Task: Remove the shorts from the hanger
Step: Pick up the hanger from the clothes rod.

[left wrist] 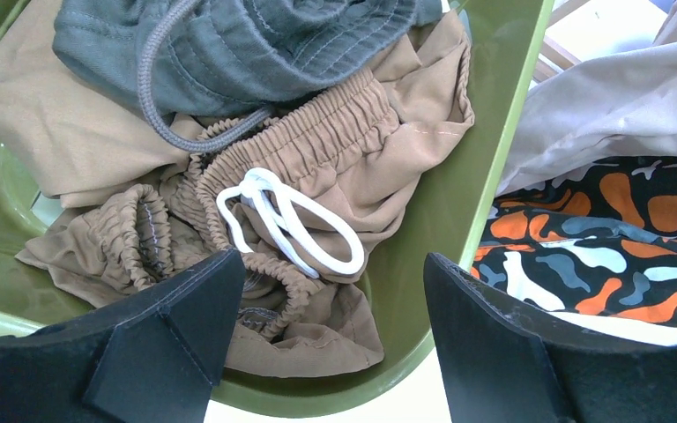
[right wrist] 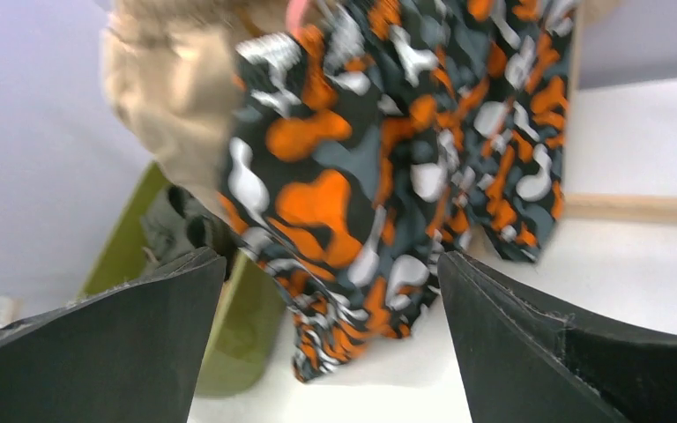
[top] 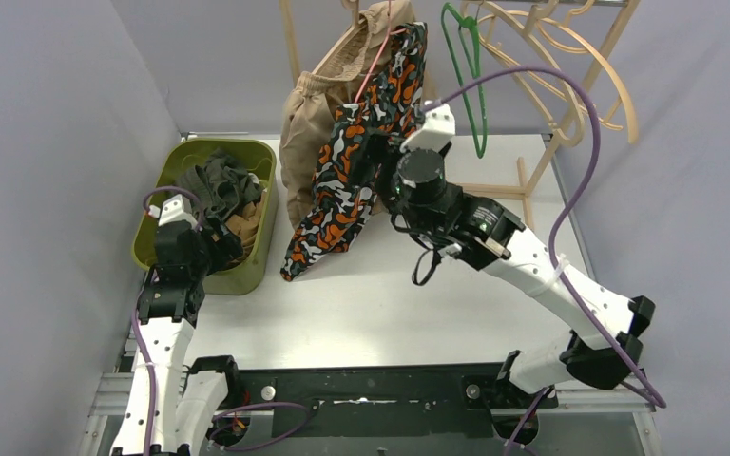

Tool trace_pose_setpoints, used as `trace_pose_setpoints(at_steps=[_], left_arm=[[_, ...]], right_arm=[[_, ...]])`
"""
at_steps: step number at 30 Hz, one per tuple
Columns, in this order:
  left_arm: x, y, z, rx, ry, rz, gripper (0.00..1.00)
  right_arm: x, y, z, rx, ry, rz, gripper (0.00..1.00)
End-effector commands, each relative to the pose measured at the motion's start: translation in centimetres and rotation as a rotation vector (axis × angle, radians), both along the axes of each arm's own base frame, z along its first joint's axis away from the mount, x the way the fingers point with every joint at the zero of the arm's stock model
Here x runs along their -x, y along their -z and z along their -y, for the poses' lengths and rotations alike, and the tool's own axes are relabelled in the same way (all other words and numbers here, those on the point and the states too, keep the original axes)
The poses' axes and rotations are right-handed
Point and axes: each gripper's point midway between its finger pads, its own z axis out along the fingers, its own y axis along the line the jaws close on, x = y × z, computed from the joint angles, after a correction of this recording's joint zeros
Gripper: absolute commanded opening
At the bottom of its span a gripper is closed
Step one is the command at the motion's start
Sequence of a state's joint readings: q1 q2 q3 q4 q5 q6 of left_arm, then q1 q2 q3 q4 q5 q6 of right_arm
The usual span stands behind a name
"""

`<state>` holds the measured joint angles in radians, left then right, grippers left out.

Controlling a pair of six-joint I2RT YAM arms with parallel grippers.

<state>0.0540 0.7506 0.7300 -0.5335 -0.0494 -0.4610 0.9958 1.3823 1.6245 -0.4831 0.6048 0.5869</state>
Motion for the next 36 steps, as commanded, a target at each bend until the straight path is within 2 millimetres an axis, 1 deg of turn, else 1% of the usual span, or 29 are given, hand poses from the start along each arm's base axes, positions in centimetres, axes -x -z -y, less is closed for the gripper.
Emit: trace_pose_setpoints(at_steps=[1,3,5,6,7,9,10,12,14,16,18,20,22,25,26,27,29,30,31,36], left_arm=[[-1.1,-1.9,0.5,0.015,0.029,0.082,0.74],[-1.1,-1.7,0.5,0.016,0.029,0.075,0.74],[-1.0,-1.7,0.5,0.017,0.029,0.075,0.74],[-1.0,-1.6,0.5,0.018,0.029,0.074,0.74],[-1.1,-1.6,0.6,0.020,0.030,0.073,0.74],[-1.1,-1.4,0.6,0.022,0.033,0.068,0.74],[-1.1,-1.3,0.7,0.023,0.035,0.065,0.74],[-1.2,-1.2,0.7,0.026,0.038,0.060,0.74],[-1.2,-1.2,0.8,0.026,0.043,0.056,0.74],[-1.2,-1.0,0.9,0.029,0.048,0.052,0.74],[-1.3,-1.0,1.0,0.031,0.053,0.050,0.74],[-1.4,-0.9,1.0,0.033,0.057,0.049,0.74],[-1.4,-0.9,1.1,0.035,0.060,0.048,0.74],[-1.5,-0.8,1.1,0.036,0.062,0.044,0.74],[-1.5,-0.8,1.1,0.037,0.064,0.045,0.74],[-1.5,-0.8,1.1,0.037,0.063,0.045,0.74],[-1.5,-0.7,1.1,0.037,0.063,0.043,0.74],[-1.5,-0.8,1.1,0.038,0.062,0.043,0.74],[-1.5,-0.7,1.1,0.037,0.062,0.041,0.74],[-1.5,-0.6,1.1,0.038,0.064,0.037,0.74]], right_arm=[[-1.6,-2.6,-3.6,0.004,-0.064,0.022,0.96],[-2.4,-3.5,-4.5,0.002,-0.059,0.033,0.96],[-3.4,-3.7,-5.4,0.002,-0.064,0.042,0.96],[-4.1,-3.2,-5.8,0.011,-0.075,0.030,0.97],[-4.7,-3.6,-5.9,0.001,-0.081,0.025,0.97],[-6.0,-3.3,-5.8,0.038,-0.047,0.010,0.97],[-6.7,-3.5,-4.9,0.063,0.016,0.021,0.97],[-7.8,-2.7,-3.5,0.117,0.086,0.011,0.97],[-8.7,-2.1,-1.7,0.155,0.144,-0.002,0.91],[-8.8,-1.9,0.5,0.182,0.214,-0.005,0.86],[-8.7,-1.8,2.5,0.189,0.257,-0.002,0.84],[-8.3,-2.3,3.8,0.164,0.248,0.009,0.83],[-8.0,-2.3,4.3,0.146,0.223,0.017,0.81],[-7.7,-2.8,4.1,0.161,0.161,0.043,0.81],[-7.9,-2.8,4.0,0.169,0.144,0.044,0.79],[-8.2,-2.7,3.9,0.178,0.127,0.039,0.75],[-9.1,-1.8,3.6,0.212,0.100,0.004,0.66],[-9.4,-2.5,3.7,0.214,0.100,0.005,0.61],[-9.7,-2.1,3.6,0.235,0.096,-0.009,0.57],[-10.5,-0.7,4.2,0.276,0.116,-0.051,0.53]])
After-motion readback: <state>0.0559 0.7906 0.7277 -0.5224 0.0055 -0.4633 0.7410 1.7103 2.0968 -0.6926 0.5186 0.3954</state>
